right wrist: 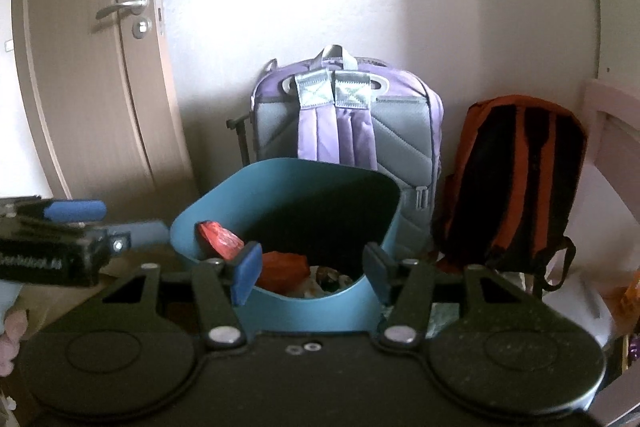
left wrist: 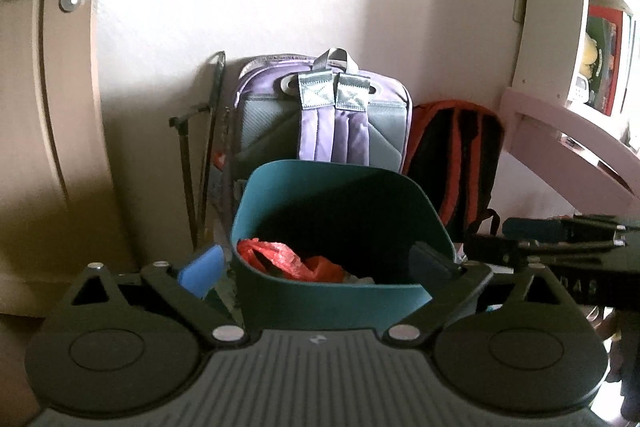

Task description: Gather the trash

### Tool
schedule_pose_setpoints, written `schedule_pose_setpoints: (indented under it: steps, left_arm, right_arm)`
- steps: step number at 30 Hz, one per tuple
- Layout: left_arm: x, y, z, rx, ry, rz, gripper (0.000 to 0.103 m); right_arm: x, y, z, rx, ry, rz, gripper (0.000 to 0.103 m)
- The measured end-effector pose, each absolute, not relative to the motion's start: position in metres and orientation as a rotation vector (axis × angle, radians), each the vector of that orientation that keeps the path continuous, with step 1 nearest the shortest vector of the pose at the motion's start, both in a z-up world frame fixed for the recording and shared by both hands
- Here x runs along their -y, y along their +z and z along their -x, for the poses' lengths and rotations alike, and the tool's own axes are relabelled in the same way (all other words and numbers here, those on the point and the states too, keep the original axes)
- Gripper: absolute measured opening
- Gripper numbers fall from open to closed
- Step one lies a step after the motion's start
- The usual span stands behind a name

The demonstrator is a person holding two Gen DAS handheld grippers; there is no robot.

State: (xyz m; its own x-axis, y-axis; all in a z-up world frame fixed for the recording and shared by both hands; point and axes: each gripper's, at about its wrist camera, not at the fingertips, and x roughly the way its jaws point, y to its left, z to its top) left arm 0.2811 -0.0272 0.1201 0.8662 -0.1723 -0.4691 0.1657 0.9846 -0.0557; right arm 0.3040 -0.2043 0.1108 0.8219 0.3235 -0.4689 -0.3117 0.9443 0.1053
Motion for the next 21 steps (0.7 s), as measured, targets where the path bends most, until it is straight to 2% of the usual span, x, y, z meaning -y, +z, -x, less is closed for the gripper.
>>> schedule_pose_setpoints:
  steps: [21]
  left_arm:
    - [0.023,0.134,-0.238,-0.463,-0.180,-0.002,0.100]
  right_arm:
    - [0.194,0.131,-0.258,-0.465,0.353,-0.005,0.056]
